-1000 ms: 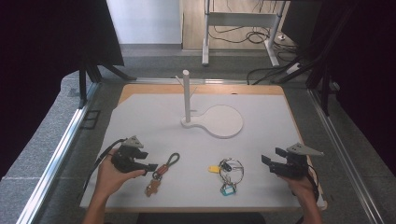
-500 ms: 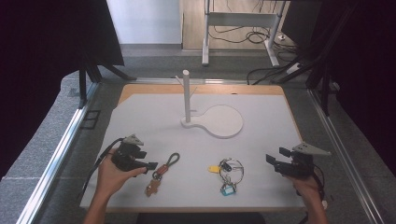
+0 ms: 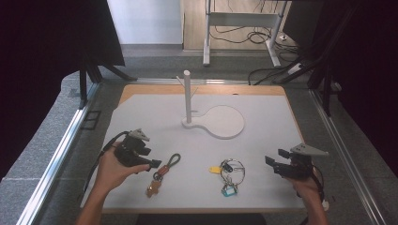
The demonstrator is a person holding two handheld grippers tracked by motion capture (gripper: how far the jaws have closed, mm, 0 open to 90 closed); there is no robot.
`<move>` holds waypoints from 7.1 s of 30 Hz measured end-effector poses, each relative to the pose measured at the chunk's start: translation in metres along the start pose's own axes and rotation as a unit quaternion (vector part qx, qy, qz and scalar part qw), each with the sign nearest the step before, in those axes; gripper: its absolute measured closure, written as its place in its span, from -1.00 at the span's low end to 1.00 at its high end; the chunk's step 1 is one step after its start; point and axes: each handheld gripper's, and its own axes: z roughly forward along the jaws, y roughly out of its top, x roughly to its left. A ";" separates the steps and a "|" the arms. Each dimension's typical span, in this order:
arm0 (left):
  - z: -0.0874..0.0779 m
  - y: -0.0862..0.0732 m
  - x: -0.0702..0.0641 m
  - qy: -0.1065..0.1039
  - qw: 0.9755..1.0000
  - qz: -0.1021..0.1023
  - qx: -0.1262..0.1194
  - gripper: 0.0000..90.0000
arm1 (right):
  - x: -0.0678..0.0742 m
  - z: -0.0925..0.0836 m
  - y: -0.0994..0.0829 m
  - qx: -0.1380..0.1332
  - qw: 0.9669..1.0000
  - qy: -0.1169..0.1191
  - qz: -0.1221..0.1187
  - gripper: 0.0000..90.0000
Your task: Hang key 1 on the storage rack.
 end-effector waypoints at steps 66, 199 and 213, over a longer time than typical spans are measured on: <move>0.093 0.011 0.006 0.034 0.985 0.023 0.166 0.45 | 0.009 0.013 -0.011 0.059 0.998 -0.030 -0.022 -0.27; -0.033 0.117 0.107 -0.039 0.998 -0.018 -0.053 0.49 | 0.004 0.014 -0.016 0.066 0.996 -0.044 -0.037 -0.23; -0.037 0.132 0.114 -0.045 0.997 -0.027 -0.063 0.49 | 0.004 0.015 -0.017 0.071 0.996 -0.042 -0.038 -0.23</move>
